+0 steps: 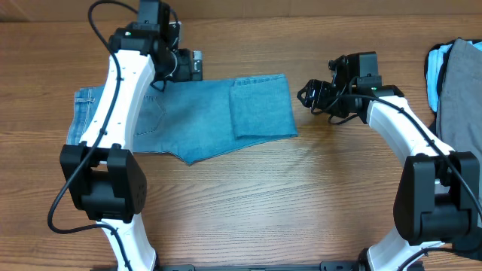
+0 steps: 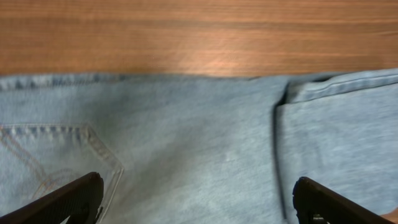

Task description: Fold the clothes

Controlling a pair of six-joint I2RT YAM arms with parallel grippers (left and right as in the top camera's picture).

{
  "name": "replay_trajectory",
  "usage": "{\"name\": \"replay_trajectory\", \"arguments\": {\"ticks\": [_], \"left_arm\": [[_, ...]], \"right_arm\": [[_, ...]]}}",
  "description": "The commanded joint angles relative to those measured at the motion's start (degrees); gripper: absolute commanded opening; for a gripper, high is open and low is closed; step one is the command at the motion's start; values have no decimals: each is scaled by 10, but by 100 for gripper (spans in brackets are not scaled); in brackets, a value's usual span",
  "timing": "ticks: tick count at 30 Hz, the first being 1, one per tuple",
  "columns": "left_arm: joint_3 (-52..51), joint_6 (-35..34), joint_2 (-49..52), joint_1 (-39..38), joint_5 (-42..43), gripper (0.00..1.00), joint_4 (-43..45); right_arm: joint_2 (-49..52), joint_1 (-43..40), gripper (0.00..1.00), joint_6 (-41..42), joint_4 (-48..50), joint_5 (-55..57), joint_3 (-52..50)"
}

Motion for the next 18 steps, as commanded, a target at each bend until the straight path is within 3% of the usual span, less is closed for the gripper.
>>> {"name": "replay_trajectory", "arguments": {"ticks": [1,18], "left_arm": [[-16,-11,3,-1,9,100,-5],[-17,-15,3,-1,7,100,-13]], "right_arm": [[1,6,80,-17,12,8,14],[86,59,77,31,35,-94,14]]}}
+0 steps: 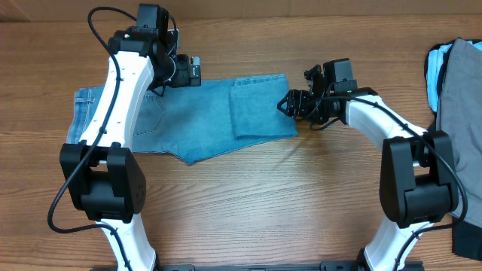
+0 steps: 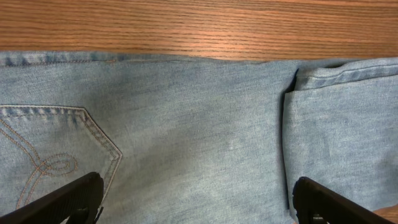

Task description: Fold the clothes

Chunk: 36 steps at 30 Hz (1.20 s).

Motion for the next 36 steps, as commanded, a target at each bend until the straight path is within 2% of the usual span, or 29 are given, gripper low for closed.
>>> {"name": "replay_trajectory", "arguments": {"ticks": [1,10,24,36], "left_arm": [[-3,-6,3,-4,5,100,-2],[-3,-6,3,-4,4,100,-8],[-3,-6,3,-4,4,100,-2],[-3,-6,3,-4,5,100,-8]], "right_arm": [[16,12,77,25,6,-28,12],[43,22,80,25,18,-24,13],[43,-55,80,-17,-24,9,74],[99,-3,80,-8,-24,7,72]]}}
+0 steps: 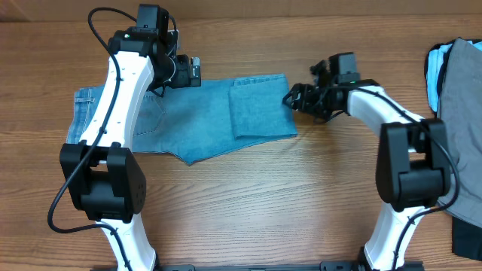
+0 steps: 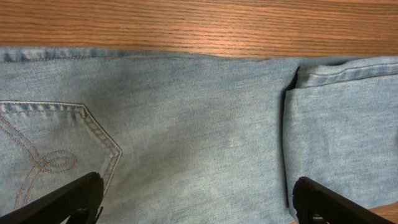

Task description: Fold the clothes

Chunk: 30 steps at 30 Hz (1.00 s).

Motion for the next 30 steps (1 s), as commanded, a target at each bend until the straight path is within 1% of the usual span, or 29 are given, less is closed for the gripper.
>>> {"name": "replay_trajectory", "arguments": {"ticks": [1,5,7,8,10,13,14,20,25,30], "left_arm": [[-3,-4,3,-4,5,100,-4],[-3,-4,3,-4,5,100,-3],[-3,-4,3,-4,5,100,-3],[-3,-4,3,-4,5,100,-3],[-3,-4,3,-4,5,100,-5],[-3,-4,3,-4,5,100,-7],[-3,-4,3,-4,5,100,-8],[-3,-4,3,-4,4,100,-8],[-3,-4,3,-4,4,100,-7],[-3,-4,3,-4,4,100,-7]], "right_arm": [[30,24,81,7,-2,-4,7],[32,37,80,19,-3,-23,7],[32,43,76,23,-4,-23,7],[32,44,72,24,-5,-23,7],[32,44,46,24,-5,-20,7],[32,39,13,27,-5,-17,7],[32,36,4,34,-6,-10,7],[31,0,4,39,-46,22,20],[13,-48,4,38,-90,45,23],[-17,-100,4,26,-139,112,23]]}}
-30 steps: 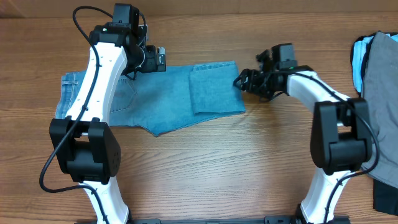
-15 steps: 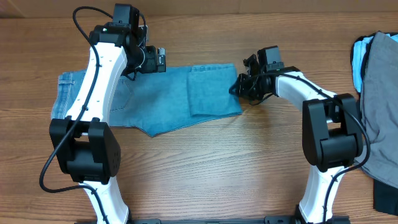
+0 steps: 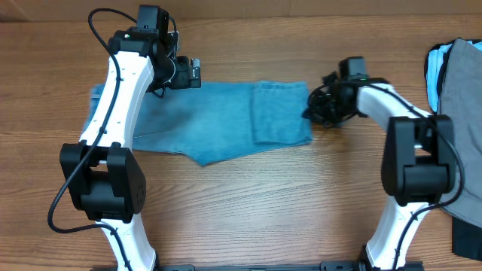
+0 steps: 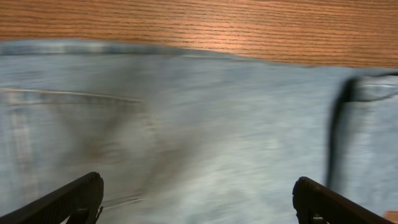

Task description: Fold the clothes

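Blue jeans [image 3: 226, 124] lie flat across the wooden table [image 3: 248, 211], their leg end folded back as a flap [image 3: 280, 113] at the right. My right gripper [image 3: 315, 107] is at the right edge of that flap and appears shut on it. Over the jeans' top edge near the waist hovers my left gripper [image 3: 190, 73]. In the left wrist view it [image 4: 196, 202] is wide open over blurred denim [image 4: 217, 124], with nothing between its fingers.
A pile of grey and light blue clothes [image 3: 456, 83] lies at the table's right edge. A dark item [image 3: 468, 241] shows at the bottom right corner. The wood in front of the jeans is bare.
The whole pair of jeans has shifted to the right on the table, along with my right gripper at the folded edge. The left arm has stayed put, and its view is now blurred.
At first my right gripper was off to the right of the jeans, apart from them. It then came to the folded flap's right edge and stayed there. Now the jeans lie farther right. My left gripper stayed open above the waist end throughout.
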Controlling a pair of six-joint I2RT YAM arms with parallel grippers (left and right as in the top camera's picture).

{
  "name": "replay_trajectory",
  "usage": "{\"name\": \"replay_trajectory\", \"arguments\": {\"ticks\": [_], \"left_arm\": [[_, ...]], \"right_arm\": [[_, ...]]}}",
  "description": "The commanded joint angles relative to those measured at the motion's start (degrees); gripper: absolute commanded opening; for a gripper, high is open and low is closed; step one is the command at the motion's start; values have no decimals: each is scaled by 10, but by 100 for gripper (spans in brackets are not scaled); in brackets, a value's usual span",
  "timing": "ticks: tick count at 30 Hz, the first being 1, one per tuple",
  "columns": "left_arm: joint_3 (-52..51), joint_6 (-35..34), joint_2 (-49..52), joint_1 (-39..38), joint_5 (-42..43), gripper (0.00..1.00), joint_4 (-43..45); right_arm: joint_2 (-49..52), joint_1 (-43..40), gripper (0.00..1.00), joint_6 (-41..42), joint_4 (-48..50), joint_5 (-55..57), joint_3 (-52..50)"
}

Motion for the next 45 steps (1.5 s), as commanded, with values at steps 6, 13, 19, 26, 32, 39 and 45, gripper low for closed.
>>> {"name": "replay_trajectory", "arguments": {"ticks": [6,13,19,26,32,39,45], "left_arm": [[-3,-4,3,-4,4,100,1],[-3,-9,3,-4,4,100,11],[-3,-15,3,-4,4,100,10],[-3,-15,3,-4,4,100,6],[-3,-15,3,-4,4,100,7],[-3,-15,3,-4,4,100,6],[-3,-15,3,-4,5,100,3]], "right_arm": [[-95,-74,4,-18,-46,196,8],[-169,-39,4,-33,-40,240,8],[-170,33,4,-16,-9,259,9],[-170,125,4,-11,7,332,23],[-169,189,4,5,11,333,23],[-167,246,4,26,48,302,23],[-137,258,4,50,57,244,23]]}}
